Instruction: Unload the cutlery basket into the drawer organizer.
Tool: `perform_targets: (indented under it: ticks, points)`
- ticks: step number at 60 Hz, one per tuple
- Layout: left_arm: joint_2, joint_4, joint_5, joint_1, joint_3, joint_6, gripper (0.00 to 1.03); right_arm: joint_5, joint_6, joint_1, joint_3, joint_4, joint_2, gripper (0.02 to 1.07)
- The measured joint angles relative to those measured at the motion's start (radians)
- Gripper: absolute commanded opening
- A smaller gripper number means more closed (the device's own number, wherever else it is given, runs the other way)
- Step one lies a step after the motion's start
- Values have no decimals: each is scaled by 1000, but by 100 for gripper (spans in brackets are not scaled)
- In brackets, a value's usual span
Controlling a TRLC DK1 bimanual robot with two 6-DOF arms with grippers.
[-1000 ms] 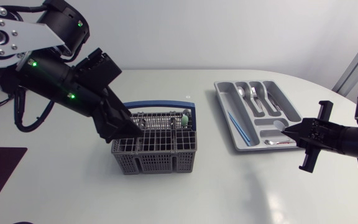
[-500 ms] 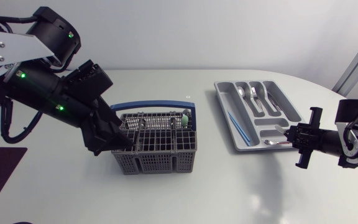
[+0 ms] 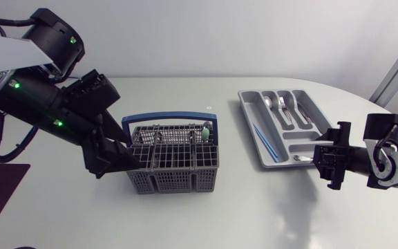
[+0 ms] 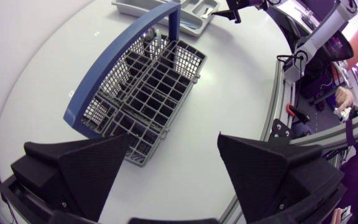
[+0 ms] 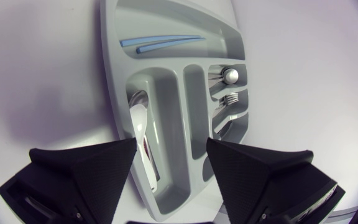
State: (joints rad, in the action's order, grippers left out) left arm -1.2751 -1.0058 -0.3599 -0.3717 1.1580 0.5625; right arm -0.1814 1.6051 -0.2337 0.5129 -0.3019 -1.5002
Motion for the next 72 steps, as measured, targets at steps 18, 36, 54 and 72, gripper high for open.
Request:
perform_targets:
  ticks: [18,36,54,72]
  points:
    - [62,-23,29,33,-66,37,89,3,-179,177,37,336,289,92]
    - [64,5,29,45,-194,41,33,-24,-515,424,186,464,294,18]
    - [58,134,29,42,-291,41,3,-43,-742,592,305,455,169,7]
    - [4,191,29,35,-318,41,3,-77,-885,677,431,386,20,7]
